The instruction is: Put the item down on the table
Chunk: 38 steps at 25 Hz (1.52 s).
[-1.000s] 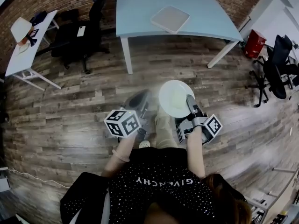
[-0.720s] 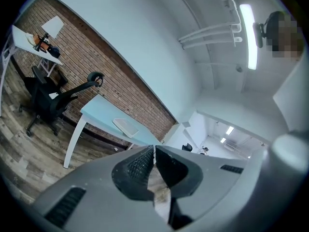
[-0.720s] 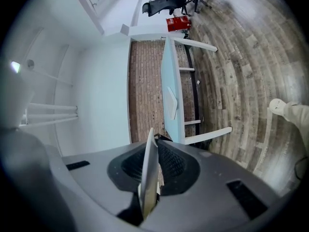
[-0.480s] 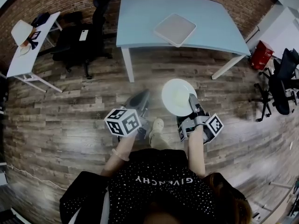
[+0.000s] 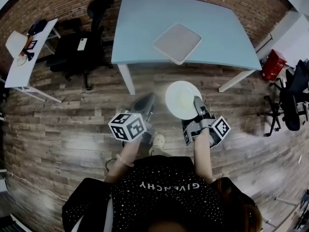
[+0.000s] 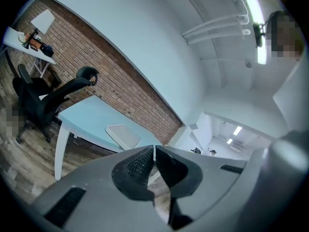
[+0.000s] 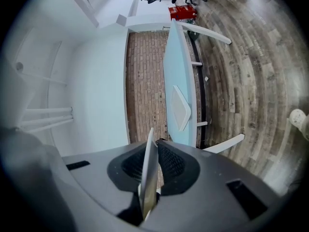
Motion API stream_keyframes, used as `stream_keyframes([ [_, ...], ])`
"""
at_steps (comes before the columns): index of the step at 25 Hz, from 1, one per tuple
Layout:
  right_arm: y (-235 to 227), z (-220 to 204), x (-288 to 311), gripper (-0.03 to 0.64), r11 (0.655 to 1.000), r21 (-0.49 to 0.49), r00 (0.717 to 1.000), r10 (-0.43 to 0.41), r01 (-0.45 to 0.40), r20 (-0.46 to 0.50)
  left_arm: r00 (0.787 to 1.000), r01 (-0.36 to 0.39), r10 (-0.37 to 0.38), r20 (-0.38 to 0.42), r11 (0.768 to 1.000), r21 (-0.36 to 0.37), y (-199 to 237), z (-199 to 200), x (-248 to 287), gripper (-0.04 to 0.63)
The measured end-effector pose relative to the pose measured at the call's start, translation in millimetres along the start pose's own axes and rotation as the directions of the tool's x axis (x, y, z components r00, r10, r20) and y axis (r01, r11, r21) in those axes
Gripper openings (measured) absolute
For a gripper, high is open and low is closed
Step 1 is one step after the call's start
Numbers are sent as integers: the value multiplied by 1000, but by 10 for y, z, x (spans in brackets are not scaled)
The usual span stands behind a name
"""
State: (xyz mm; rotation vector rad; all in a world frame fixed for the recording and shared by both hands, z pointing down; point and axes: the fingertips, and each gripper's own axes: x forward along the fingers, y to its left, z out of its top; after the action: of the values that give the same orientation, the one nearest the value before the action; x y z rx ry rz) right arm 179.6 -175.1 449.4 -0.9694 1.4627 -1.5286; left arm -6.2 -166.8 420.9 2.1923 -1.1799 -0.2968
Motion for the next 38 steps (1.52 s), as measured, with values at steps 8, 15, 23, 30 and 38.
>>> stream_keyframes([
  [8, 51, 620, 694, 38, 1000, 7, 1000, -14, 14, -23, 1000, -20, 20, 2, 1000, -6, 113, 235, 895, 25],
  [15, -76, 770, 782, 38, 1000, 10, 999, -12, 13, -39, 999, -43, 44, 16, 999, -8, 172, 139, 1015, 25],
  [23, -203, 799, 790, 38, 999, 47, 999, -16, 18, -38, 998, -62, 62, -17, 998, 0, 211, 62, 1093, 25],
  [30, -374, 919, 771, 38, 999, 47, 1000, -11, 11, 4, 999, -32, 32, -30, 999, 9, 280, -82, 1180, 25],
  [38, -265, 1139, 1886, 38, 998, 38, 999, -44, 44, 3, 999, -31, 30, -36, 999, -20, 894, 580, 1996, 25],
])
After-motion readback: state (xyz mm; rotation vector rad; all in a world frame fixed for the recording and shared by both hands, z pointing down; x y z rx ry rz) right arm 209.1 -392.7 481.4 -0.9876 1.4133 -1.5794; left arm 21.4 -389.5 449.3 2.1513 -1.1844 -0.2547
